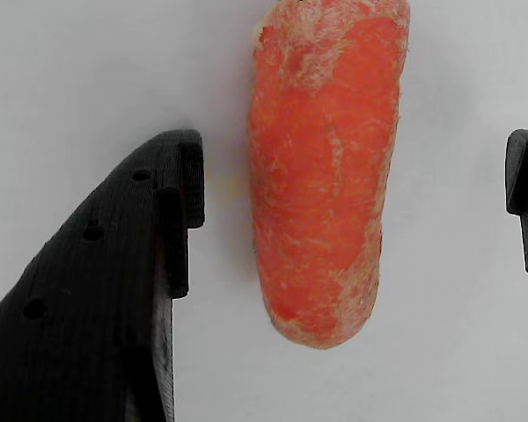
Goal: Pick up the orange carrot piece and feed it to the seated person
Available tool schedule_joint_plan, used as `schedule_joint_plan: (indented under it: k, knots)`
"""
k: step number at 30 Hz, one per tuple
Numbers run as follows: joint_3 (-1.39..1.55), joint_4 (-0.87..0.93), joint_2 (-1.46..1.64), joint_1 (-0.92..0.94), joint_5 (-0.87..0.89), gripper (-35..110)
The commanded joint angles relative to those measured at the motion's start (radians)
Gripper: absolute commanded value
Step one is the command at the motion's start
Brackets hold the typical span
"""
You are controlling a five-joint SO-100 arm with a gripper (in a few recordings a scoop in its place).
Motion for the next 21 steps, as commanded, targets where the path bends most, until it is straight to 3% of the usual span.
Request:
schedule_joint_plan:
  k: [1, 9, 21]
  knots:
    - [0.021, 0.043, -0.014, 0.012, -0.015, 26]
    - [0.021, 0.032, -0.014, 0.012, -0.014, -4]
    - [0.006, 0.031, -0.003, 0.003, -0.012, -3]
